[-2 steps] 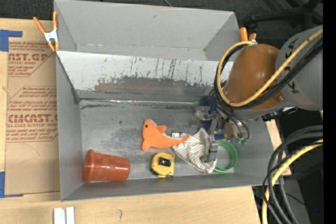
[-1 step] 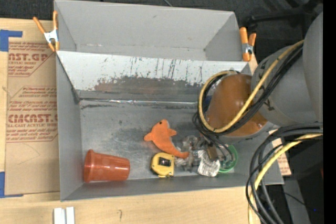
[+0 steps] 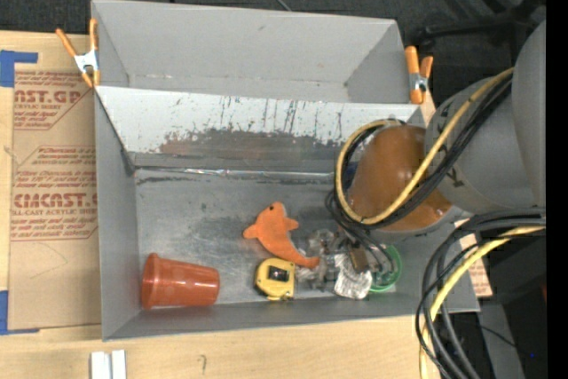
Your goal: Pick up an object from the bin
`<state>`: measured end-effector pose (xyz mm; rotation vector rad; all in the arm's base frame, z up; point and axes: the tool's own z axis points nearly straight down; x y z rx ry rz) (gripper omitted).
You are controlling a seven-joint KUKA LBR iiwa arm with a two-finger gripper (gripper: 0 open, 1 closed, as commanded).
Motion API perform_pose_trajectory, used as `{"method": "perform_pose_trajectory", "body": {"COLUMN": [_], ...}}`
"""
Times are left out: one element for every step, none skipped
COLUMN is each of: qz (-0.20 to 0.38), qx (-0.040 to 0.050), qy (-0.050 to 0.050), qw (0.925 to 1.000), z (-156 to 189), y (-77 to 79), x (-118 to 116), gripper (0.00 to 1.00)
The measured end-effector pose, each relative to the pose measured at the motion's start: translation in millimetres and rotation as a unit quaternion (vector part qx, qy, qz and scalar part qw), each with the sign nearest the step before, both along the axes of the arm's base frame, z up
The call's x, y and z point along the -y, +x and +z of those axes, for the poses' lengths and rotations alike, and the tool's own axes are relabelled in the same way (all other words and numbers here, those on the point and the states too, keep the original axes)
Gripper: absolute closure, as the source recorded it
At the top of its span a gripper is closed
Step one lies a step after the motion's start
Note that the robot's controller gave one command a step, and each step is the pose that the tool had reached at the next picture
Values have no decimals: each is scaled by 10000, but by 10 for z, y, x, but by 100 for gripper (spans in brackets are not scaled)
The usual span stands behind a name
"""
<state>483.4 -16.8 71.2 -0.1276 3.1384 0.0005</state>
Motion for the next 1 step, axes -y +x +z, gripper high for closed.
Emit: {"method": "perform_pose_trajectory", "body": {"qz": [-3], "qx": [-13], "qy": [0], "qw": [10000], "z": [15], "y": [-1], "x": [0], "gripper": [100]}}
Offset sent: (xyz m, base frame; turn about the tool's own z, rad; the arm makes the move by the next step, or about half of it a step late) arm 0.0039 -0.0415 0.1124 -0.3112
